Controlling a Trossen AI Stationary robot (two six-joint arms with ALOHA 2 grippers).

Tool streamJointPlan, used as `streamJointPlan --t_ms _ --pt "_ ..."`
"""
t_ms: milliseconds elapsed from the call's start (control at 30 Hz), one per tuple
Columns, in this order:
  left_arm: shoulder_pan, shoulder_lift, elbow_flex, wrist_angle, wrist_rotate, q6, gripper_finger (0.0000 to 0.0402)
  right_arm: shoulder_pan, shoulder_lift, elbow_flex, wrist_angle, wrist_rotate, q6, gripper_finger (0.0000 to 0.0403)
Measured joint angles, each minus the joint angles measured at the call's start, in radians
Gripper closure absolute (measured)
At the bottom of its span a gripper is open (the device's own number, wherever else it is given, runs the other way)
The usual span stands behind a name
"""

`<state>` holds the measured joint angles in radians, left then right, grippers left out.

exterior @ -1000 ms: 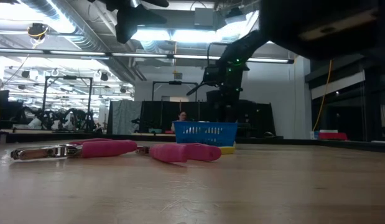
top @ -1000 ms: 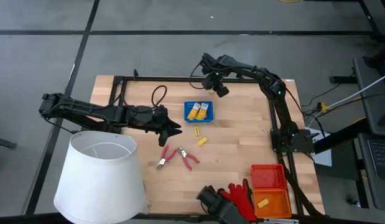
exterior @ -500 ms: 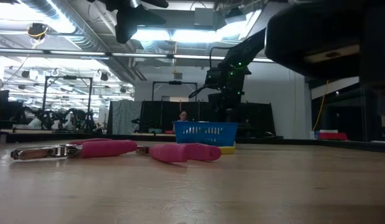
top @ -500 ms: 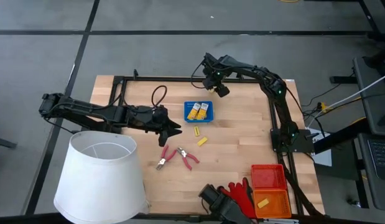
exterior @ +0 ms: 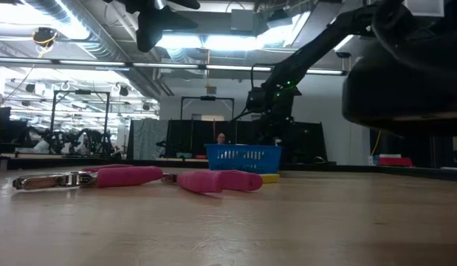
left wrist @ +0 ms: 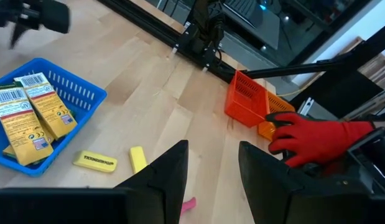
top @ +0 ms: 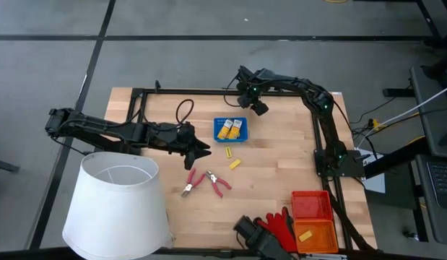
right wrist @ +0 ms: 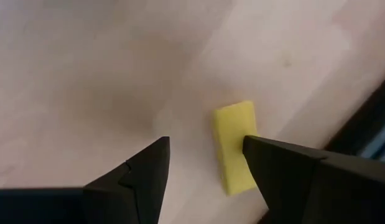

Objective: Pick & Place School Supplies
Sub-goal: Put the yellow eraser into the orange bin

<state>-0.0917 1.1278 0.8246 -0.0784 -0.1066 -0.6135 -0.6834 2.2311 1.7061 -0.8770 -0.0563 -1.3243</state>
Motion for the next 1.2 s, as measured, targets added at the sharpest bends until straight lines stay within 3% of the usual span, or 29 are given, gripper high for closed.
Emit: streamJointPlan --t_ms 567,733,1000,1200 --pt "0.0 0.0 0.0 0.0 0.004 -0.02 0.0263 -0.006 0.018 -0.001 0.069 0.01 -0.019 0.0197" --pt "-0.004 0.0 0.0 0.0 0.012 -0.031 0.0263 -0.006 0.019 -0.001 0.077 0.025 -0.023 0.0241" --pt "-0.008 0.0 0.0 0.0 0.015 -0.046 0.0263 -0.006 0.023 -0.001 0.114 0.07 0.0 0.0361" --pt "-0.032 0.0 0.0 0.0 0.015 -0.046 0.0263 0.013 0.016 0.012 0.063 0.152 0.151 0.0367"
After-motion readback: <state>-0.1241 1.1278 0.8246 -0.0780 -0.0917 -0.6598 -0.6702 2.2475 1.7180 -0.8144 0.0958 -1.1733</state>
